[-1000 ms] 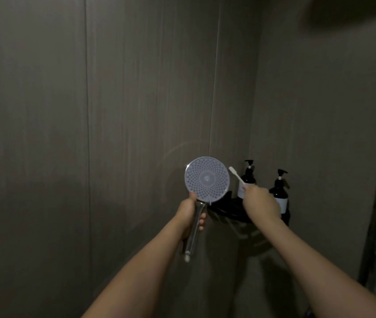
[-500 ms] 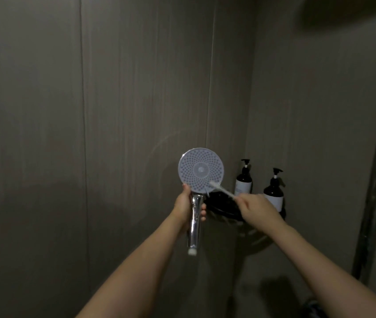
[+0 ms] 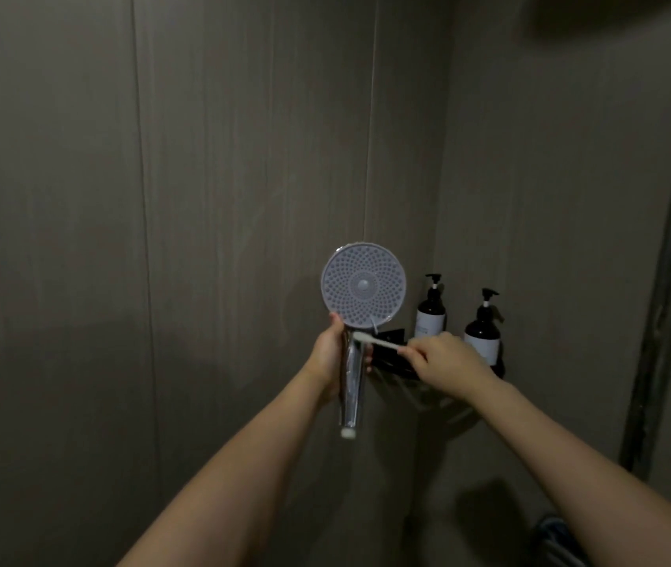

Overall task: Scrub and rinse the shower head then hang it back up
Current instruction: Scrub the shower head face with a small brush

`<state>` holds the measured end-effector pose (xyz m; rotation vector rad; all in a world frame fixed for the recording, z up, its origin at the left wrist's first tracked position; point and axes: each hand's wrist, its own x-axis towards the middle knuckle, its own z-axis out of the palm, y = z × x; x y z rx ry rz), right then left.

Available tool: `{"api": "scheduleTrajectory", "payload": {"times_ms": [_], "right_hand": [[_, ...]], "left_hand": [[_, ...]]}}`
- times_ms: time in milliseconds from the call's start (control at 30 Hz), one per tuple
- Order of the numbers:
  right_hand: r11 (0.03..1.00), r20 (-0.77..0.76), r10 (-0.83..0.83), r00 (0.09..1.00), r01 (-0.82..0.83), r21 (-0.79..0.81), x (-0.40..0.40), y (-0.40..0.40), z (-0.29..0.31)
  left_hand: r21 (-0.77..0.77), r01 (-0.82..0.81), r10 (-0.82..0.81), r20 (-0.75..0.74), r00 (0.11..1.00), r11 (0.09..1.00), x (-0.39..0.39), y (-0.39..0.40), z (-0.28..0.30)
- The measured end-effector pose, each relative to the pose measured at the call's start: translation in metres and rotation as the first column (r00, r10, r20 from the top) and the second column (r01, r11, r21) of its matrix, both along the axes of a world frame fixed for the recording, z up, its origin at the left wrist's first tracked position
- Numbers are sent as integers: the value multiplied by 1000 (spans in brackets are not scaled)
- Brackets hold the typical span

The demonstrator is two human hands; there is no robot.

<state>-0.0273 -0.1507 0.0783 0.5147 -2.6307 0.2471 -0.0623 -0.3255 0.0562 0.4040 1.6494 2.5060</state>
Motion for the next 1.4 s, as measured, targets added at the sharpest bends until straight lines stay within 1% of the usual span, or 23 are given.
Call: {"api": "scheduleTrajectory", "payload": {"times_ms": [33,67,167,200,267,333,367,400,533,600,633,700,767,833,900,967,1033,1133,1167,1233,1300,1333,1400], "right_hand": [[1000,-49,-19,999,20,10,0,-3,1],[999,-20,-13,1000,14,50,2,-5,1],[967,308,31,951,-107,233,8,-8,-7],[956,362,32,931,-134,262,10,-7,-9],[975,318,79,945,-139,172,13,-6,-6],[998,110,68,992,-66,-25,10,-4,4],[998,26,29,999,-27,-58,8,-3,8],[999,23,12,1000,-11,-35,9,-2,10],[944,393,29,919,-154,292,16,-2,-8],[952,413,65,909,-181,248,15,-1,-14],[975,368,94,925,-160,152,14,0,-12],[997,169,80,982,-76,-28,7,1,-5],[998,15,3,1000,-2,-63,2,2,1],[997,132,30,991,-40,69,4,1,-2],[943,283,33,959,-124,310,10,-5,-16],[898,278,68,958,-180,401,14,-7,-28],[941,186,101,977,-154,301,16,-9,-26],[1000,-22,0,1000,0,-10,9,-5,-11],[1000,-34,-28,999,28,-8,8,-3,-8],[969,133,-14,991,-19,245,11,-2,-10],[883,296,-29,955,-114,455,15,-4,-23],[887,309,-13,951,-132,442,16,-2,-27],[977,280,58,958,-112,181,16,2,-25]], "left_hand": [[0,11,-11,1,1000,1000,2,2,1],[2,22,-22,0,1000,1000,3,3,4],[7,42,-42,26,999,999,5,6,9],[6,45,-45,29,999,999,5,6,9],[10,55,-55,13,998,998,5,7,9],[5,61,-61,-11,998,998,6,8,8],[-1,64,-64,-21,998,998,7,9,9],[-5,69,-69,-30,997,998,8,10,11],[-46,67,-68,-36,997,997,5,9,13],[-67,66,-69,-39,997,996,2,8,10],[-71,62,-65,-45,997,996,1,8,7],[-70,46,-50,-65,997,996,0,9,3],[-68,45,-51,-74,996,997,-1,9,3],[-66,51,-56,-82,995,997,-2,10,5],[-79,47,-53,-68,996,996,-2,8,7],[-82,35,-40,-66,997,996,-4,6,8],[-71,22,-27,-74,997,997,-5,6,6],[-53,-5,1,-90,996,999,-5,5,5],[-61,-11,5,-90,996,998,-4,5,6],[-78,0,-5,-66,998,997,-3,4,9],[-76,-1,-2,-40,999,997,-3,2,11],[-60,1,-3,-36,999,998,-4,2,11],[-19,9,-9,-31,999,1000,-5,0,13]]}}
